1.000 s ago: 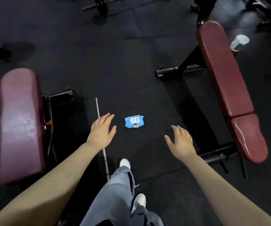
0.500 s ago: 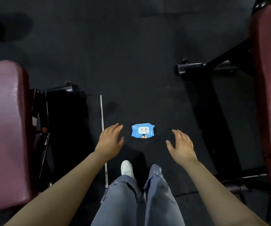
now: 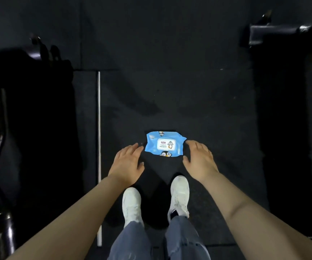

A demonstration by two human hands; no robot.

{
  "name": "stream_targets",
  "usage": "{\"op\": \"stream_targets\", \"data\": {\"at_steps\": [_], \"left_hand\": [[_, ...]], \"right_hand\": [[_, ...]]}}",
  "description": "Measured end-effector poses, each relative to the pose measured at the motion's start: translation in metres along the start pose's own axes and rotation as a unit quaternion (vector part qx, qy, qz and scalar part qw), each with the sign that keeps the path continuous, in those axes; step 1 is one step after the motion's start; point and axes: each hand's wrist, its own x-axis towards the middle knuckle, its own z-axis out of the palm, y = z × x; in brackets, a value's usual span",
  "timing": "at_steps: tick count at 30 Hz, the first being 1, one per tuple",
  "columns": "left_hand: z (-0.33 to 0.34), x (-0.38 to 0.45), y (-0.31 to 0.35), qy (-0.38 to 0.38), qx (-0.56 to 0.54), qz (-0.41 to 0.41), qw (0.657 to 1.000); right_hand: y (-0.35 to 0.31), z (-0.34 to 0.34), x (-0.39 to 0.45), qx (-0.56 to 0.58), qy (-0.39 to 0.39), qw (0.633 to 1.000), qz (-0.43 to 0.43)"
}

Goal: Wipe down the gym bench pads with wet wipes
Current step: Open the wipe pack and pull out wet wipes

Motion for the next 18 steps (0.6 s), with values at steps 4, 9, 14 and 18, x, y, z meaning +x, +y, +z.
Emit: {"op": "stream_targets", "data": {"at_steps": [4,9,14,18], "left_hand": [[0.043,0.066,-0.01,-0.005,-0.033,-0.028,0.999],[0.093,0.122,-0.026,-0.01,-0.056,-0.052,0.997],[0.123,0.15,-0.048,-0.013,-0.079,-0.083,0.993],[0.133,0.15,-0.052,-0.027,-0.101,-0.088,0.991]], "right_hand": [[0.01,0.057,0.07,-0.068,-0.048,0.993,-0.078],[0.015,0.13,0.14,-0.121,-0.052,0.988,-0.081],[0.015,0.186,0.184,-0.265,-0.075,0.957,-0.089],[0.011,0.193,0.197,-0.307,-0.047,0.948,-0.072]]}}
